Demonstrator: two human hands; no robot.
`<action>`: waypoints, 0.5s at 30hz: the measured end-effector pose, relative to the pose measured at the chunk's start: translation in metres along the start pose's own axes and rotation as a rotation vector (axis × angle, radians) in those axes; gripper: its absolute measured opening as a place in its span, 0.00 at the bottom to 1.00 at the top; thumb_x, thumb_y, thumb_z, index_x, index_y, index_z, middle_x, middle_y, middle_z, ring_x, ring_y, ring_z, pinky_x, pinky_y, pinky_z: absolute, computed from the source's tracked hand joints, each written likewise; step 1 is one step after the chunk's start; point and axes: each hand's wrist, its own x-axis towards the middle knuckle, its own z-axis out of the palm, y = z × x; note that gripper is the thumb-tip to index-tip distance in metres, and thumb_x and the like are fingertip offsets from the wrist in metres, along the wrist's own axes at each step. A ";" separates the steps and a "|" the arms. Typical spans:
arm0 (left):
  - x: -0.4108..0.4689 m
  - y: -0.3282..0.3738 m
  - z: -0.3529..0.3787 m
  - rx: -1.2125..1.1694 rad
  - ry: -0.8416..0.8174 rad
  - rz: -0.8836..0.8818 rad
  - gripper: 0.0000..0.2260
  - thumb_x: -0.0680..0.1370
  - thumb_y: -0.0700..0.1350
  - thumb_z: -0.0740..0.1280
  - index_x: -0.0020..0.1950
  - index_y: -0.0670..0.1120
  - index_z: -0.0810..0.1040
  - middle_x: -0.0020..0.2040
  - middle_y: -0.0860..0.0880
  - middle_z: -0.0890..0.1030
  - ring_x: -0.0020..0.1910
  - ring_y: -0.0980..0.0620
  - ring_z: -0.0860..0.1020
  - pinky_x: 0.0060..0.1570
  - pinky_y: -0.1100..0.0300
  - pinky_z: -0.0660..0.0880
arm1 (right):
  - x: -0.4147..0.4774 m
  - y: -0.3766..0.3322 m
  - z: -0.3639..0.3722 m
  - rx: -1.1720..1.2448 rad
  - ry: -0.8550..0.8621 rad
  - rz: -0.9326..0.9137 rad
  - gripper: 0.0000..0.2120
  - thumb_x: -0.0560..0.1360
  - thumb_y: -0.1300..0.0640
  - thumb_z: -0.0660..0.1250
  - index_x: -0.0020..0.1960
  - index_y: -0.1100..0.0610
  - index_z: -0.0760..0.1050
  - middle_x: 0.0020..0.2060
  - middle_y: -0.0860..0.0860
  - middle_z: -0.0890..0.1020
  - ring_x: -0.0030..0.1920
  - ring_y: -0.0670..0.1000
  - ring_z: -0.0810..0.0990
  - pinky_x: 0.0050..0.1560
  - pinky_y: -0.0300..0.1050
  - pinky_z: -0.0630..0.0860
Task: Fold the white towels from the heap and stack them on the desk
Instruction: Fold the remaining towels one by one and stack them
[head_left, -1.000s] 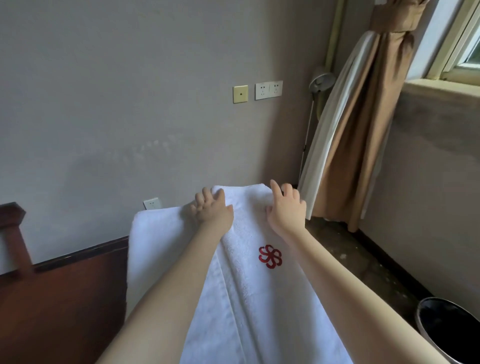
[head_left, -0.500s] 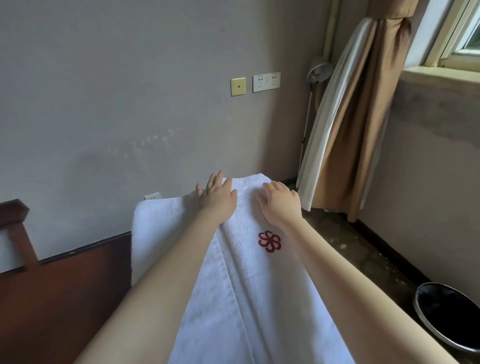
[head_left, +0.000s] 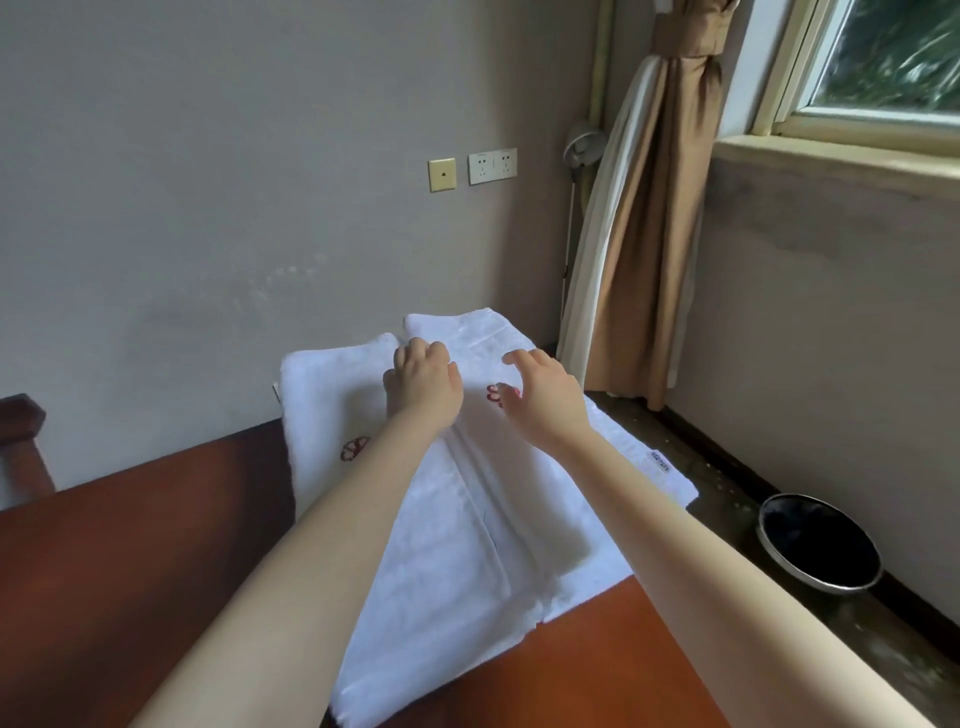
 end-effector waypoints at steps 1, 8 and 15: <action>-0.011 -0.001 -0.001 0.008 -0.006 0.005 0.12 0.82 0.45 0.53 0.56 0.41 0.73 0.59 0.42 0.71 0.60 0.42 0.67 0.53 0.50 0.67 | -0.012 -0.001 -0.002 0.015 0.008 0.000 0.18 0.77 0.55 0.63 0.66 0.56 0.72 0.62 0.52 0.76 0.60 0.55 0.75 0.56 0.51 0.71; -0.098 -0.012 -0.009 -0.045 -0.165 0.086 0.14 0.82 0.44 0.54 0.56 0.39 0.76 0.59 0.40 0.74 0.61 0.40 0.69 0.60 0.52 0.66 | -0.105 0.003 -0.003 0.017 -0.013 0.049 0.12 0.76 0.57 0.61 0.57 0.57 0.78 0.55 0.54 0.79 0.56 0.58 0.76 0.53 0.50 0.70; -0.175 -0.017 -0.057 -0.116 -0.374 0.042 0.16 0.83 0.48 0.51 0.57 0.41 0.74 0.59 0.44 0.76 0.57 0.43 0.73 0.60 0.49 0.71 | -0.170 -0.015 -0.018 0.071 -0.081 0.070 0.12 0.80 0.55 0.56 0.43 0.56 0.75 0.43 0.51 0.79 0.51 0.58 0.78 0.46 0.50 0.70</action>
